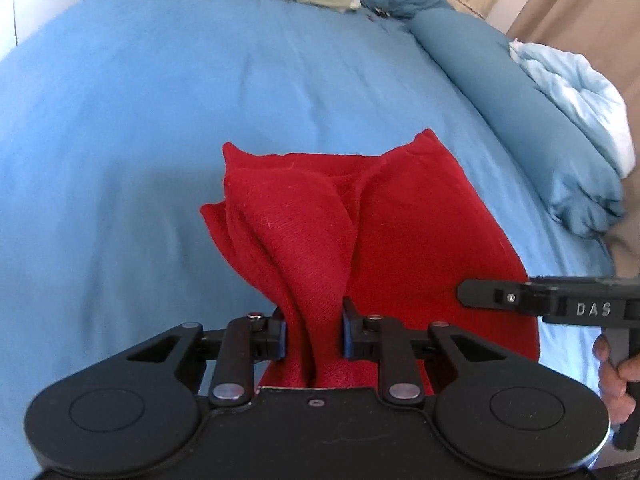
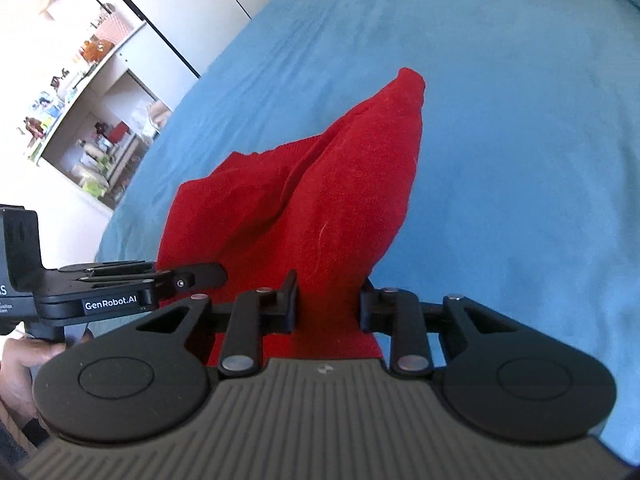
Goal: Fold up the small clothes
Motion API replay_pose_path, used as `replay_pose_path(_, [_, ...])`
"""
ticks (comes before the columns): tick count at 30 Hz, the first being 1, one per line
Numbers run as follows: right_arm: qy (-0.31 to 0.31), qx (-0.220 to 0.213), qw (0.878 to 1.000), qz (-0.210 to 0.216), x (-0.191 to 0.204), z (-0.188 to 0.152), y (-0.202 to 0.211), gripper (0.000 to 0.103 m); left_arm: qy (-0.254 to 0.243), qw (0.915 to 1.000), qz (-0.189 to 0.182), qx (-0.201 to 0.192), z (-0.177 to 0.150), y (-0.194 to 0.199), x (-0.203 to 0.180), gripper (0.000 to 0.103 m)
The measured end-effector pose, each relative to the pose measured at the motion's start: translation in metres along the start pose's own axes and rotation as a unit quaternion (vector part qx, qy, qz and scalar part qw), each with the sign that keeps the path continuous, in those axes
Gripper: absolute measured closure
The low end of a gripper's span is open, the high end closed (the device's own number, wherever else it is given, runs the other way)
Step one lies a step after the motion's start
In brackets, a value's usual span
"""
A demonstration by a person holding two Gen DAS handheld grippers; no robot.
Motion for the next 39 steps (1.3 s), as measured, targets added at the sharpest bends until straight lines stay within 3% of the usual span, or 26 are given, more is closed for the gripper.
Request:
replay_pose_path(7, [-0.030, 0.017, 0.999, -0.042, -0.035, -0.076, 0.020, 0.060, -0.008, 0.9996, 0.014, 0.024, -0.071, -0.023, -0.038, 0.076])
replay_pose_path(12, [-0.040, -0.015, 0.998, -0.044, -0.058, -0.106, 0.007, 0.056, -0.027, 0.9985, 0.046, -0.008, -0.084, -0.029, -0.046, 0.072])
replay_pose_path(15, [-0.036, -0.027, 0.998, -0.040, -0.061, -0.108, 0.006, 0.049, -0.035, 0.9974, 0.059, -0.020, -0.085, -0.028, -0.047, 0.059])
replay_pose_path(17, [-0.021, -0.033, 0.998, -0.046, -0.063, -0.110, 0.017, 0.040, -0.046, 0.9950, 0.081, -0.036, -0.088, -0.022, -0.050, 0.035])
replay_pose_path(19, [-0.006, -0.054, 0.996, -0.069, -0.061, -0.109, 0.028, 0.009, -0.056, 0.9912, 0.105, -0.057, -0.092, -0.010, -0.047, 0.013])
replay_pose_path(20, [0.005, -0.075, 0.994, -0.083, -0.062, -0.110, 0.039, 0.002, -0.061, 0.9886, 0.118, -0.071, -0.095, -0.004, -0.045, 0.010])
replay_pose_path(22, [0.019, -0.093, 0.990, -0.101, -0.065, -0.112, 0.045, 0.000, -0.065, 0.9858, 0.134, -0.078, -0.100, 0.000, -0.040, 0.010])
replay_pose_path(25, [0.027, -0.086, 0.987, -0.134, -0.084, -0.121, 0.041, 0.000, -0.061, 0.9833, 0.155, -0.074, -0.114, -0.008, -0.026, 0.009])
replay_pose_path(32, [0.050, -0.119, 0.983, -0.128, -0.098, -0.140, 0.031, 0.000, -0.043, 0.9819, 0.147, -0.112, -0.132, -0.018, -0.013, 0.007])
replay_pose_path(36, [0.057, -0.153, 0.978, -0.126, -0.081, -0.145, 0.064, 0.000, -0.067, 0.9718, 0.168, -0.151, -0.131, 0.018, -0.030, 0.012])
replay_pose_path(39, [0.063, -0.177, 0.973, -0.133, -0.048, -0.151, 0.112, 0.000, -0.073, 0.9658, 0.166, -0.185, -0.135, 0.070, -0.045, 0.011])
Point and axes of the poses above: each gripper's, at about its wrist camera, not at the fingertips, and y roughly against the way its jaws point, x to its left, z to its top, the point moved 4 cm from there along -y, roughly the way its jaws point, and after that the axes turned 5 degrees about z, right-handed, at the moved point
